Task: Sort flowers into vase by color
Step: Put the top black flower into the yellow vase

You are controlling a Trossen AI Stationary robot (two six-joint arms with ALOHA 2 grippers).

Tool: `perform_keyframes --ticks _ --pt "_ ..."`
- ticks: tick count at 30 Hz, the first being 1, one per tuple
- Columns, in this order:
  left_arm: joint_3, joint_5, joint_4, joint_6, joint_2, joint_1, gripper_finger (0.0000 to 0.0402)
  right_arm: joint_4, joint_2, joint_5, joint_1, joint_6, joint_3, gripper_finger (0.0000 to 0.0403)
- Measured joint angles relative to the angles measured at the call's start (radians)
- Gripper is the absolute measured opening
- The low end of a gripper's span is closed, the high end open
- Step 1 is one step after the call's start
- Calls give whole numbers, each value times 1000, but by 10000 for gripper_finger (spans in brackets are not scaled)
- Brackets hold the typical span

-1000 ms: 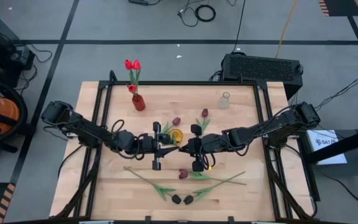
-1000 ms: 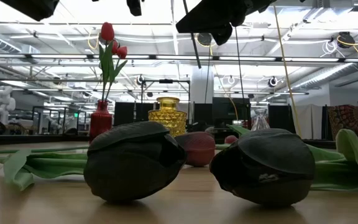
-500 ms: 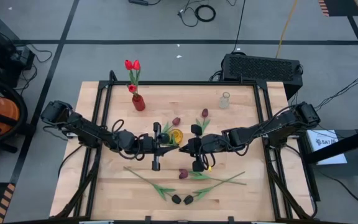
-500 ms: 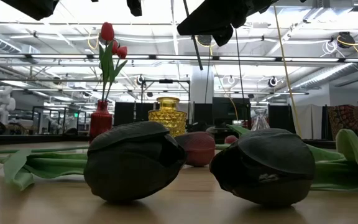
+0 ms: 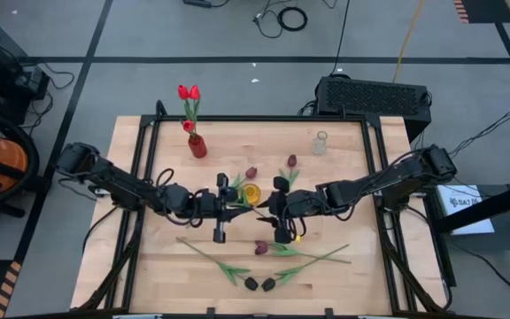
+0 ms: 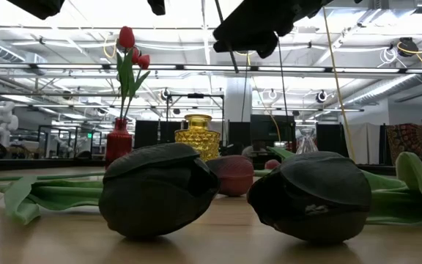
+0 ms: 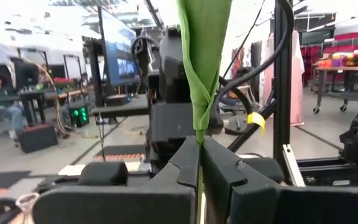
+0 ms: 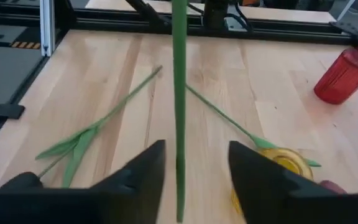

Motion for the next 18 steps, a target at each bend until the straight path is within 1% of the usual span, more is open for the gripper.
perform_keyframes --ticks 4,5,8,12,18 --pt "-2 7 -43 -18 -24 7 12 -68 -40 -1 2 1 0 216" --pt "-2 12 -49 -18 -30 8 12 -75 -53 0 2 6 0 226" --pt "-2 21 -52 -19 -46 7 12 -167 -107 2 2 24 0 249" --pt "-2 22 -66 -17 -75 7 12 -272 -185 3 3 60 0 262" --pt "-2 22 -91 -16 -94 6 12 -469 -271 4 21 104 0 257"
